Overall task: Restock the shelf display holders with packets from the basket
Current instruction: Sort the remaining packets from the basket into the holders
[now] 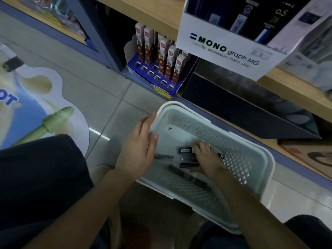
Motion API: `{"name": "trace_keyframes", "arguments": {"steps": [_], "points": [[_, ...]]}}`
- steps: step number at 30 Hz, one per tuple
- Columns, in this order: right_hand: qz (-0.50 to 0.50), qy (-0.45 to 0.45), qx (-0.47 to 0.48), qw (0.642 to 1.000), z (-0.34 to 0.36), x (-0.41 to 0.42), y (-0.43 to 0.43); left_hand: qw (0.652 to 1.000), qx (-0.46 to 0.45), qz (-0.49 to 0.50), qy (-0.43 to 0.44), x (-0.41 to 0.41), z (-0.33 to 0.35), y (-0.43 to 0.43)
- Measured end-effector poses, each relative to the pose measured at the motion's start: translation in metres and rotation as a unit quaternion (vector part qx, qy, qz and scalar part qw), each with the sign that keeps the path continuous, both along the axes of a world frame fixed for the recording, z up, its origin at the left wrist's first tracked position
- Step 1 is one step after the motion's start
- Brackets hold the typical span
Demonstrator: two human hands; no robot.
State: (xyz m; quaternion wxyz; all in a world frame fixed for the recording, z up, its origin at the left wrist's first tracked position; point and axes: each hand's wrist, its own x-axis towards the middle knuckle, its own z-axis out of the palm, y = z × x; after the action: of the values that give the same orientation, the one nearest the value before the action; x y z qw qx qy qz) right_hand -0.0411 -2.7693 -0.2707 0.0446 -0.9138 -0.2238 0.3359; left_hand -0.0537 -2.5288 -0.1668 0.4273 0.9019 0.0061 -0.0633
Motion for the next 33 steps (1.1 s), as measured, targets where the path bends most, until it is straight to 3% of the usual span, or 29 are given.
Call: {"name": "trace_keyframes", "arguments": {"steps": [6,9,13,16,20,25,27,28,30,33], "points": [[-0.011,0.03,0.003,0.999,-0.003,0.011,0.008,1.0,-0.008,-0.001,0.007,-0.002,-0.003,0.001],[0.048,-0.012,-0.053,0.997,-0.002,0.006,0.019,1.0,0.002,-0.002,0.02,-0.003,0.0,0.002],[0.046,-0.024,-0.084,0.995,0.007,0.004,0.038,0.999,0.029,-0.012,0.023,-0.004,0.003,0.002],[-0.062,0.03,-0.049,0.996,0.016,0.003,0.044,0.998,0.061,-0.003,0.008,-0.011,0.007,0.001],[-0.202,0.076,0.085,0.973,0.049,0.004,0.055,0.995,0.064,0.071,-0.03,-0.031,0.021,-0.01],[-0.227,0.091,0.265,0.933,0.112,-0.006,0.074,0.984,-0.07,0.159,0.03,-0.038,0.05,-0.038],[-0.272,0.104,0.326,0.899,0.135,-0.014,0.081,0.956,-0.211,0.179,0.097,-0.034,0.064,-0.05],[-0.289,0.106,0.349,0.885,0.143,-0.017,0.083,0.924,-0.299,0.2,0.132,-0.03,0.07,-0.055],[-0.265,0.09,0.332,0.901,0.159,-0.023,0.087,0.864,-0.398,0.243,0.191,-0.023,0.078,-0.063],[-0.172,0.001,0.295,0.94,0.172,-0.032,0.089,0.832,-0.41,0.302,0.22,-0.018,0.082,-0.061]]}}
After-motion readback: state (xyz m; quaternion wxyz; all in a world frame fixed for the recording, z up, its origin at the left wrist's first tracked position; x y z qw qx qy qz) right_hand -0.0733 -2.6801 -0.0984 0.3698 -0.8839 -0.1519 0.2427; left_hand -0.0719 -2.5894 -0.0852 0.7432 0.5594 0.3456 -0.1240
